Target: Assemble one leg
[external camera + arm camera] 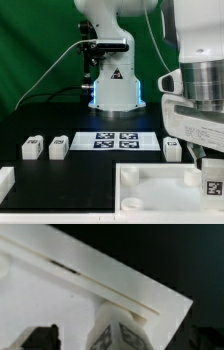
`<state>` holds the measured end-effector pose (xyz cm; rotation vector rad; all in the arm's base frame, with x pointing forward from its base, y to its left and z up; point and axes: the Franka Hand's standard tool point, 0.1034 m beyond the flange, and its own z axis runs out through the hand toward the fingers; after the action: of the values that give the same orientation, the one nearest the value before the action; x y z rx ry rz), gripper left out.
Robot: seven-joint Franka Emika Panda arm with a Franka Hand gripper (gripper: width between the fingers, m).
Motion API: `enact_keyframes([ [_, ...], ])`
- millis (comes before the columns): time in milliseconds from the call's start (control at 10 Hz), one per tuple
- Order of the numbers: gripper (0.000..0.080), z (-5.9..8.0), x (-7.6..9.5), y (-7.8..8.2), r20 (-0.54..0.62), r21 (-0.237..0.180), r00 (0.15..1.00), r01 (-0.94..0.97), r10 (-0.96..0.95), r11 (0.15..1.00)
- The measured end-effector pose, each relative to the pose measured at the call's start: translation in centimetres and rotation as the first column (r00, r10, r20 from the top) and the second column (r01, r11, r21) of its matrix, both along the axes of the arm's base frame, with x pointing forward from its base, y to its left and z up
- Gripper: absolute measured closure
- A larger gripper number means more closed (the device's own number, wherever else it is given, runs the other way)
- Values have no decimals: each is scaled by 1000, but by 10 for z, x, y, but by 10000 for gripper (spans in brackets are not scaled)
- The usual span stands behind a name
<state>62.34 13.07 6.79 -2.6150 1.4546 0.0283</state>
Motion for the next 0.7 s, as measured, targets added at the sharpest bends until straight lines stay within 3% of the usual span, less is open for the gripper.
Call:
enact_keyframes([
  [100,150,0,0,0,10,-5,997,-79,79,997],
  [200,150,-1,-1,-6,20,-45,953,-302,303,952],
  [400,150,2,4,-13,26,-106,787,-612,617,784],
  [500,150,3,5,-9,31,-105,793,-603,608,791],
  [600,286,2,5,-10,28,-102,817,-571,576,815],
  [700,286,2,5,-10,28,-103,815,-574,579,812],
])
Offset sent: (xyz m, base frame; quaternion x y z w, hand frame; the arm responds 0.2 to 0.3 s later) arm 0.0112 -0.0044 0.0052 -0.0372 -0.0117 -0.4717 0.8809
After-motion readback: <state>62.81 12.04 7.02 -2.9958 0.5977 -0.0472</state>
